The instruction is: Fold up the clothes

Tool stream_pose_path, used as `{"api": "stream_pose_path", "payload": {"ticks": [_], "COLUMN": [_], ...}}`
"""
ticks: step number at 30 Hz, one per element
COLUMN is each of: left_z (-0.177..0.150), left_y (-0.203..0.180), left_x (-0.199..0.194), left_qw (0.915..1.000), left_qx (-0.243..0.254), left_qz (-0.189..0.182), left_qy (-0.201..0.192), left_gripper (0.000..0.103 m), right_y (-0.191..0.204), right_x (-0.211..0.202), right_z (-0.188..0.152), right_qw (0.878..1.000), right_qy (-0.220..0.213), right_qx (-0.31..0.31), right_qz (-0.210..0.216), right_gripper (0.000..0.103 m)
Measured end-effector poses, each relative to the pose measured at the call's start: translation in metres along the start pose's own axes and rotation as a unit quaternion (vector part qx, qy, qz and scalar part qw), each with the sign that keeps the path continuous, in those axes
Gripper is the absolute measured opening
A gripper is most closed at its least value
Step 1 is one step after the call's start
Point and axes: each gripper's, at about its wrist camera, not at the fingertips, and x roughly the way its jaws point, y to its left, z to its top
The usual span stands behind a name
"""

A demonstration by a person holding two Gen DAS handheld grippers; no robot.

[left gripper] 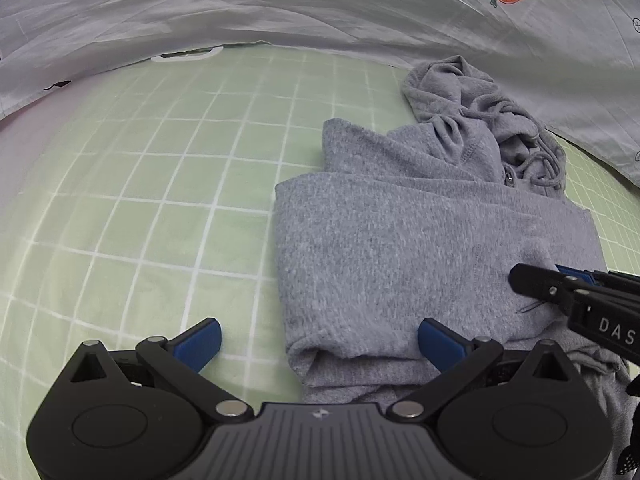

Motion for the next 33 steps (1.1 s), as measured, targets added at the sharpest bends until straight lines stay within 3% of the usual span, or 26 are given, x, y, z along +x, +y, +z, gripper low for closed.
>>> {"api": "stream_pose_path", "payload": {"ticks": [7, 14, 20, 22, 29, 31, 33], "left_z": [0.008, 0.020, 0.017, 0.013, 0.001, 0.000, 0.001], "left_y": [0.003, -0.014, -0.025, -0.025, -0.021, -0.024, -0.024], "left_x": [-0.006, -0.021, -0.002, 0.004, 0.007, 0.007, 0.007], "left_qw": [0.9994, 0.9983, 0.9989, 0.9988, 0.9982, 0.9983, 0.9986], "left_qx": [-0.022, 0.009, 0.035, 0.045, 0.056, 0.054, 0.049], "left_qz": [-0.026, -0.037, -0.024, -0.014, -0.011, -0.008, -0.008], "left_qy": [-0.002, -0.045, -0.020, -0.010, -0.021, -0.023, -0.020], "left_gripper": [0.103, 0.103, 0.103, 0.103, 0.103, 0.103, 0.103], "right_y": [-0.011, -0.060, -0.104, -0.106, -0.102, -0.103, -0.103], "right_x": [-0.024, -0.064, -0.053, -0.044, -0.044, -0.049, -0.054], "right_z": [0.004, 0.003, -0.017, -0.024, -0.035, -0.035, -0.036], "right_qw": [0.999, 0.992, 0.981, 0.981, 0.981, 0.981, 0.981], "right_qy": [-0.034, -0.063, -0.017, -0.002, -0.007, -0.013, -0.019], "right_qx": [0.014, 0.088, 0.152, 0.144, 0.118, 0.115, 0.112], "right_qz": [0.005, -0.061, -0.118, -0.133, -0.155, -0.157, -0.158], "right_gripper": [0.011, 0.011, 0.015, 0.028, 0.048, 0.066, 0.076]}}
